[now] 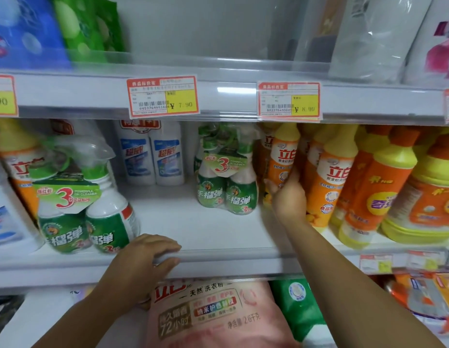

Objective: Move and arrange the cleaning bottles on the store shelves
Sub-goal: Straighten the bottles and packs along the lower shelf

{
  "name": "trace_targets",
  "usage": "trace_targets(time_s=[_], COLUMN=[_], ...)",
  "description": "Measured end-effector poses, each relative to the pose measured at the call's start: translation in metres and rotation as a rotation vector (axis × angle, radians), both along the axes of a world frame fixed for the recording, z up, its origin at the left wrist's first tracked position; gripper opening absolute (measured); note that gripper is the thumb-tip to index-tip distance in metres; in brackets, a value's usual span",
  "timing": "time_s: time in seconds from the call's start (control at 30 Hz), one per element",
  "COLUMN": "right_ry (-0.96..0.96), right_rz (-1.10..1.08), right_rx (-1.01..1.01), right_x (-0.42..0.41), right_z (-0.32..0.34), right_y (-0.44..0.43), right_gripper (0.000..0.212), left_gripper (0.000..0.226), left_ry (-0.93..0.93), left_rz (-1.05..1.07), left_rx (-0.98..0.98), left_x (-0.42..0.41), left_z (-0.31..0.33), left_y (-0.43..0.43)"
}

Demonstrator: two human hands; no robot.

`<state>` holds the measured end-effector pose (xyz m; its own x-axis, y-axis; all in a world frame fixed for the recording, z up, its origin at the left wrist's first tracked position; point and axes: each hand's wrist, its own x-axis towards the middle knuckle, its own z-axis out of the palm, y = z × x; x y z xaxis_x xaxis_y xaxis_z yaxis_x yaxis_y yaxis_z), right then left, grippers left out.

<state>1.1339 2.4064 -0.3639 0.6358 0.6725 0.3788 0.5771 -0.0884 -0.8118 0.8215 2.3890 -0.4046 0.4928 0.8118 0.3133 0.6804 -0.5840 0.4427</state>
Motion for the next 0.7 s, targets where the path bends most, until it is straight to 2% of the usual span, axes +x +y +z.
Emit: trace_targets(time_s=[0.53,0.7], right_ry=[0.004,0.049], right_rz=[-0.032,0.004], right_rx=[0.007,-0.006], right_x=[0.001,-0.003], right_z=[-0.007,-0.009], right_y=[0.015,0.008], right_gripper=[0.066,0.062], left_gripper=[0.051,0.041], left_ry=[-0.026,-0.050], left_rz=[-0.008,0.043], left_rx=[-0.008,-0.009], left_x=[-0.002,-0.006], left_z=[-0.001,0.005], left_y=[-0.002,-0.012])
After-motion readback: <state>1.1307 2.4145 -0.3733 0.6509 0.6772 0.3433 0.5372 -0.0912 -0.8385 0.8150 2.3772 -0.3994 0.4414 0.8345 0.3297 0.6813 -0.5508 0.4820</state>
